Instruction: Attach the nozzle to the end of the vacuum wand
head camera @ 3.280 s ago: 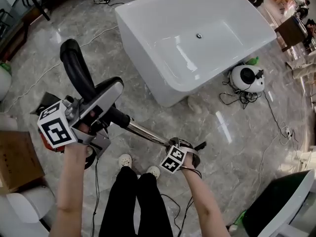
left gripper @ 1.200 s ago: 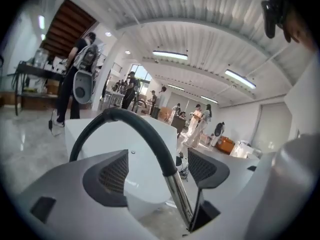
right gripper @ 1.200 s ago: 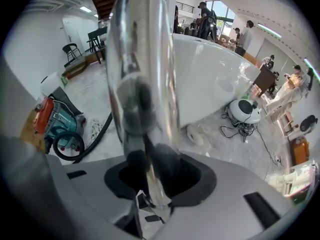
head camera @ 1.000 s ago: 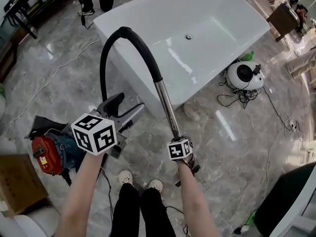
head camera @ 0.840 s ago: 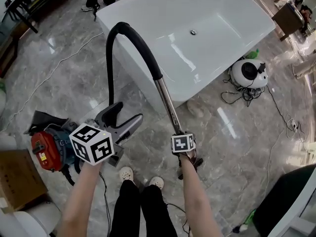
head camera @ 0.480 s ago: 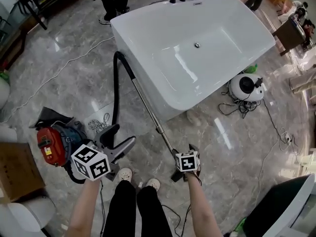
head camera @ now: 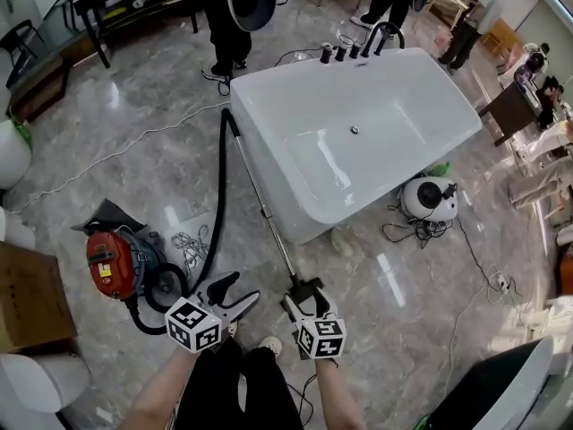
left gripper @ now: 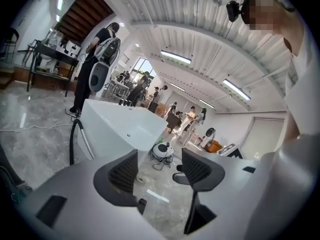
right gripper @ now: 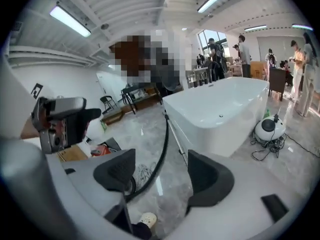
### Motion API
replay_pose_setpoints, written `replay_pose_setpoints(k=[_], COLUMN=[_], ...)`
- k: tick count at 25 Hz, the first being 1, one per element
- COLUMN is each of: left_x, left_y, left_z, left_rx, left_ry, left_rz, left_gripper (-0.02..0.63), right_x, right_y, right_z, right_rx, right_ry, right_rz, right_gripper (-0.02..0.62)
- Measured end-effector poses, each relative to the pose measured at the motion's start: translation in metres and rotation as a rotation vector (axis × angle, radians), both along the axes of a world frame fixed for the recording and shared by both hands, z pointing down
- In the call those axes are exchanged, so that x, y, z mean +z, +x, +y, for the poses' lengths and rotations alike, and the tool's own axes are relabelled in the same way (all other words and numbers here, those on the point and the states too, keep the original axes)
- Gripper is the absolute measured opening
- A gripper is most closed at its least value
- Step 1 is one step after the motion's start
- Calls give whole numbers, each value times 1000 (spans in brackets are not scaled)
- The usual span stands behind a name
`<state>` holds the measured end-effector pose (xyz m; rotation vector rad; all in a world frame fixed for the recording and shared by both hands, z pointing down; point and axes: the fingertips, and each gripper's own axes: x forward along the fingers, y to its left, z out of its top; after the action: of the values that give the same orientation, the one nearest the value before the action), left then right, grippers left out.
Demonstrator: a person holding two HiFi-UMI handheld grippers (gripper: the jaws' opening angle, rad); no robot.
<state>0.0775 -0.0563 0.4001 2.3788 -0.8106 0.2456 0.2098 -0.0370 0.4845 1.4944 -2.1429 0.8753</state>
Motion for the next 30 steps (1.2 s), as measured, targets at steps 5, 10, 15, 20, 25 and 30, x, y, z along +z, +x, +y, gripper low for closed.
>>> replay_pose_setpoints(k=[5, 10, 15, 20, 25, 30], left_x=[-42, -77, -94, -101, -98, -95], left_y=[-11, -14, -29, -47, -43, -42], left_z=[25, 42, 46, 33, 39, 42], left_rx=[-70, -127, -189, -255, -240, -235], left_ry=[80, 156, 231, 273, 273, 261], left_rz=[-17, -14, -51, -89, -105, -103], left_gripper=[98, 9, 9, 9, 9, 9], right_x=[-85, -131, -154, -169, -172, -173], right_y=[-25, -43, -62, -69, -72, -73], right_z=[19, 45, 50, 45, 52, 54], right_rx=[71, 57, 49, 17, 7, 5], right_ry=[161, 236, 291, 338, 348, 348], right_rz=[-33, -61, -92, -54, -36, -37], right_gripper=[49, 15, 15, 15, 15, 15])
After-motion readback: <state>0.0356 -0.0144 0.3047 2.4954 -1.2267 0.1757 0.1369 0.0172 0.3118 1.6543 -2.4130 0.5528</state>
